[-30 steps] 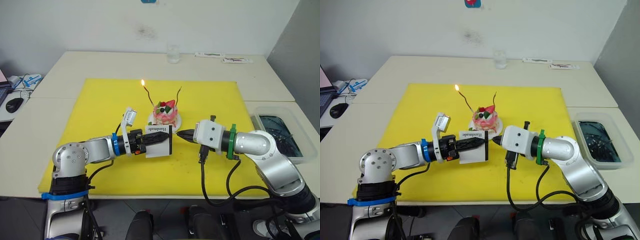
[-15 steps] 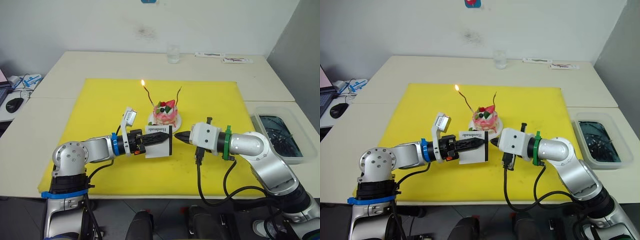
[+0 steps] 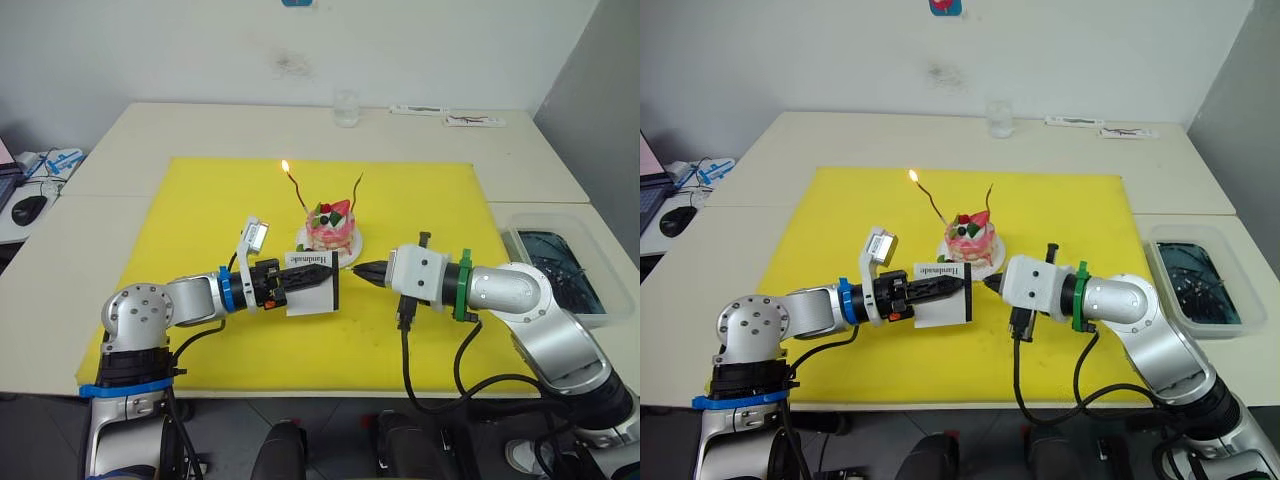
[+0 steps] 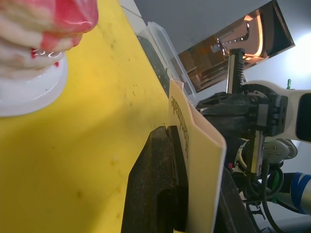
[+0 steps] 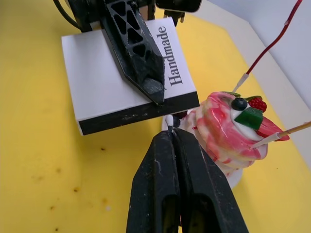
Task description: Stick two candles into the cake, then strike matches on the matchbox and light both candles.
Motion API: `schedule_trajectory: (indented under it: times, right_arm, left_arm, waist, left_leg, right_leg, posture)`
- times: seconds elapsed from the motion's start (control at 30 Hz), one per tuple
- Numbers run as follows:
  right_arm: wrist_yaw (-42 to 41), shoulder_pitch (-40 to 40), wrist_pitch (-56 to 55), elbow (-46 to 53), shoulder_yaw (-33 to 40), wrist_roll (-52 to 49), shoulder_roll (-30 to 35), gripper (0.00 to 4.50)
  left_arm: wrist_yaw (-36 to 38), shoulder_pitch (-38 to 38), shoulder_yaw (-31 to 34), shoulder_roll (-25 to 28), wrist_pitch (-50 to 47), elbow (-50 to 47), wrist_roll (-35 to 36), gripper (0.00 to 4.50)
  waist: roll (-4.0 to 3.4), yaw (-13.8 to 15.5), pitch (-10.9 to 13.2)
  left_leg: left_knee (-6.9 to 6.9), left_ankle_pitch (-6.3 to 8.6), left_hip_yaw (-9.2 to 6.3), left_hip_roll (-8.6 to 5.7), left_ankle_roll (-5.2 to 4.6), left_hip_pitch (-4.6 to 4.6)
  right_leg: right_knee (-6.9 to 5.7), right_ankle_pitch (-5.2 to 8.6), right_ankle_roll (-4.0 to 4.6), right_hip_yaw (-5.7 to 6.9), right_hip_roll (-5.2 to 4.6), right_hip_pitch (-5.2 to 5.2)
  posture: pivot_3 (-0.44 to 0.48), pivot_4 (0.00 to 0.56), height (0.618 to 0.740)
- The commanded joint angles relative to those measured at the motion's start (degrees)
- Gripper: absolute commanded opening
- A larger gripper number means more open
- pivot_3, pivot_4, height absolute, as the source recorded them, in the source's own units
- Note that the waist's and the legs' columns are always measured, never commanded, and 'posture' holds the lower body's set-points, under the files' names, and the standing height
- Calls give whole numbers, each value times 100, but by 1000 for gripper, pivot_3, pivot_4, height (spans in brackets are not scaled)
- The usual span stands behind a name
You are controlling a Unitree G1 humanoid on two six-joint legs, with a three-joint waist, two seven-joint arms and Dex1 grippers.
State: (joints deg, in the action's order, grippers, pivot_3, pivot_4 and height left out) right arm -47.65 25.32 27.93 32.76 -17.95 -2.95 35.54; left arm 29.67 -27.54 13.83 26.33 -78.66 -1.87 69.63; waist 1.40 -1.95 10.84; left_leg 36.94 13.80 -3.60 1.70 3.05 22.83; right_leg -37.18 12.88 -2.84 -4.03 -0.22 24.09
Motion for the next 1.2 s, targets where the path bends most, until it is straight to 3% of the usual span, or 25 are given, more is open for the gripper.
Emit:
schedule_trajectory:
  times: [0.03, 1.2]
  right_arm:
    - [52, -3, 34, 236, 43, -18, -20, 24]
    - [-12, 104, -258, -319, -582, 496, -231, 24]
  left_arm:
    - [112, -60, 85, 50, -76, 11, 155, 0]
    - [132, -156, 150, -102, -198, -65, 327, 0]
  waist:
    - [0, 0, 0]
    - [0, 0, 0]
  left_leg:
    - [0, 0, 0, 0, 0, 0]
    - [0, 0, -1, 0, 0, 0]
  right_leg:
    - [0, 0, 0, 0, 0, 0]
    - [0, 0, 0, 0, 0, 0]
  posture:
    - [0, 150, 740]
    - [0, 150, 740]
